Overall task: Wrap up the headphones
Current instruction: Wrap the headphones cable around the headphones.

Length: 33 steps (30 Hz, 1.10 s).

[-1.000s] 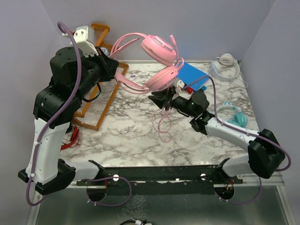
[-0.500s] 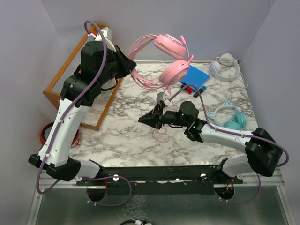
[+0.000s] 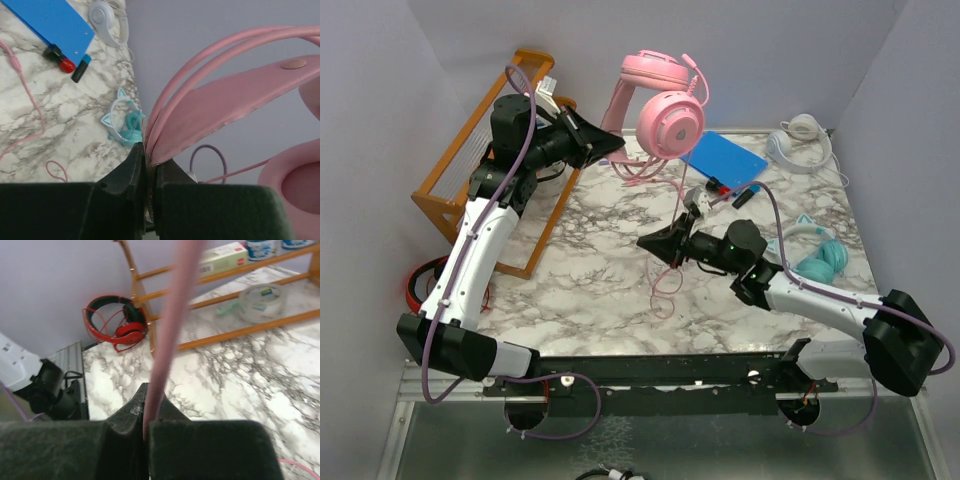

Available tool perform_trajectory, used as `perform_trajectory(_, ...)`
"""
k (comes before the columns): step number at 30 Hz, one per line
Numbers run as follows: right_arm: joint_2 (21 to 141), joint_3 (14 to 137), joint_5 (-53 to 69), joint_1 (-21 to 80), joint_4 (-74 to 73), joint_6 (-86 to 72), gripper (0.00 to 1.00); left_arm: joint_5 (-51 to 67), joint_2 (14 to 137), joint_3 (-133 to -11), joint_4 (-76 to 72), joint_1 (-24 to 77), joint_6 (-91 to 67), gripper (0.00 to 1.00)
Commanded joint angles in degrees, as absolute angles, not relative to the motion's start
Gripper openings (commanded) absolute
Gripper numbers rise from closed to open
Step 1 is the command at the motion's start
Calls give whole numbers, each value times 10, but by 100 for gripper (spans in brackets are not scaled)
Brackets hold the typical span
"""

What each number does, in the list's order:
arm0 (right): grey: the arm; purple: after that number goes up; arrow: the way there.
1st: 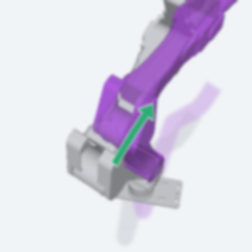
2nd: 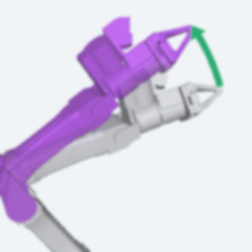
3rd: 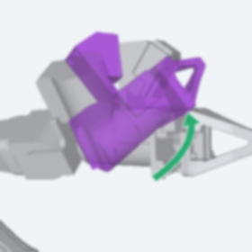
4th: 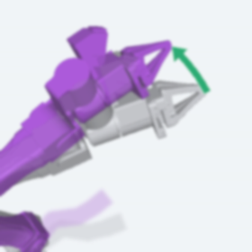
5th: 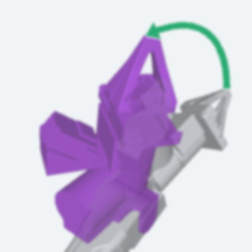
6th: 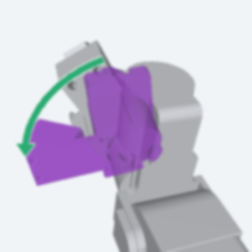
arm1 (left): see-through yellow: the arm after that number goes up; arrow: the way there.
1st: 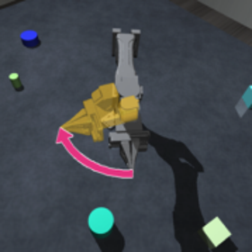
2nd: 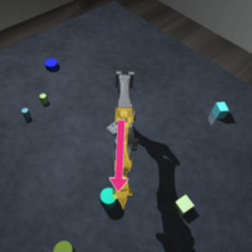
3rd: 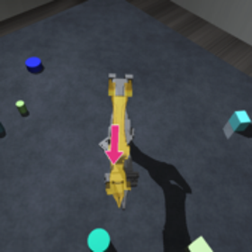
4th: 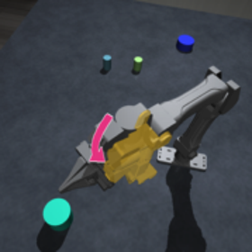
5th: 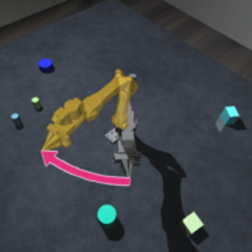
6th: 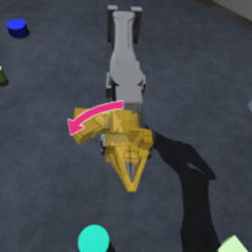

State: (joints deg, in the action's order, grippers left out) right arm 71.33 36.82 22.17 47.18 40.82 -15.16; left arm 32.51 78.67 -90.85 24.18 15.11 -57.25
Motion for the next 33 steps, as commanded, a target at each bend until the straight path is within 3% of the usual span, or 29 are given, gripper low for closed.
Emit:
perform_trajectory(1, 764, 405, 264, 447, 380, -185, 1, 469, 749, -886, 56, 149, -686, 0)
perform_trajectory(12, 891, 523, 351, 448, 322, -192, 1, 485, 732, -870, 40, 148, -684, 0)
perform_trajectory(17, 882, 516, 368, 483, 299, -161, 1, 286, 708, -903, 189, 146, -561, 0)
perform_trajectory(26, 807, 445, 371, 549, 385, -226, 2, 105, 706, -920, 273, 144, -507, 0)
perform_trajectory(33, 789, 535, 298, 568, 186, -190, 1, -215, 667, -865, 292, 148, -372, 0)
